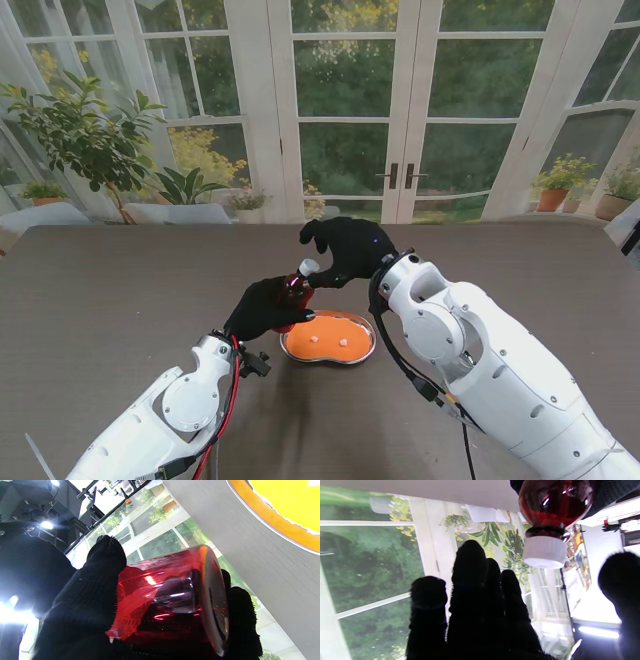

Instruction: Collect the cotton balls from the tray into a sample bottle

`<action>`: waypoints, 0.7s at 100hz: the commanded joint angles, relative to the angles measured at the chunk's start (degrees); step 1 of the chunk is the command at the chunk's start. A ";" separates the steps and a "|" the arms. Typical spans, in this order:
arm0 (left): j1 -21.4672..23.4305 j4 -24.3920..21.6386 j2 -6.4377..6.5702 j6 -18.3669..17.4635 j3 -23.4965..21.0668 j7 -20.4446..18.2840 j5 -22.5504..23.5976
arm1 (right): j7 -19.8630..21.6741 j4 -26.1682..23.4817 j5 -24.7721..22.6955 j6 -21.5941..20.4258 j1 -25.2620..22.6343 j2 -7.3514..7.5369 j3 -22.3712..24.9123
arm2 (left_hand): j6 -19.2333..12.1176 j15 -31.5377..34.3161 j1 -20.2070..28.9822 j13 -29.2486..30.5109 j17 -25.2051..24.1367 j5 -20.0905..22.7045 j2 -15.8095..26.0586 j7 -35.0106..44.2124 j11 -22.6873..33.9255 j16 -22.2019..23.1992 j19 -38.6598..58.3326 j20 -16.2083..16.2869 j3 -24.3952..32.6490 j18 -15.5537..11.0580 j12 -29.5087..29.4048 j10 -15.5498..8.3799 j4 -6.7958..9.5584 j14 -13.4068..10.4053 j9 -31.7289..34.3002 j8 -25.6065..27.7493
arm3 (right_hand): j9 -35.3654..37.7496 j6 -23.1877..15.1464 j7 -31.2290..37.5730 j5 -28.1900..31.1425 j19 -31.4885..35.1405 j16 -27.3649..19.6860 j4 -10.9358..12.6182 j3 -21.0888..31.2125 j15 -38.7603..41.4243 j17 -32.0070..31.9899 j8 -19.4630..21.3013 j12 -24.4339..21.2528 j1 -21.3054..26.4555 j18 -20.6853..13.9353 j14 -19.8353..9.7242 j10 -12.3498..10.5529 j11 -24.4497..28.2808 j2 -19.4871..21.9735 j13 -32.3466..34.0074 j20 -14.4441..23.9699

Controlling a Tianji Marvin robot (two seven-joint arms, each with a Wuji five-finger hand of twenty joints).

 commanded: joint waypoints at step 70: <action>0.00 -0.27 -0.11 0.06 0.04 -1.27 -0.21 | 4.06 -2.11 -5.06 4.92 0.71 1.00 -1.84 | -10.32 0.28 8.47 0.95 -2.60 9.14 13.67 7.29 0.31 -0.29 -1.24 -0.35 7.60 -1.90 0.67 -3.99 1.06 1.84 3.84 -0.03 | 7.12 -10.24 3.31 23.38 3.66 1.90 7.10 -30.63 7.02 2.65 6.60 6.04 2.68 0.77 1.14 0.83 3.64 19.65 4.45 2.63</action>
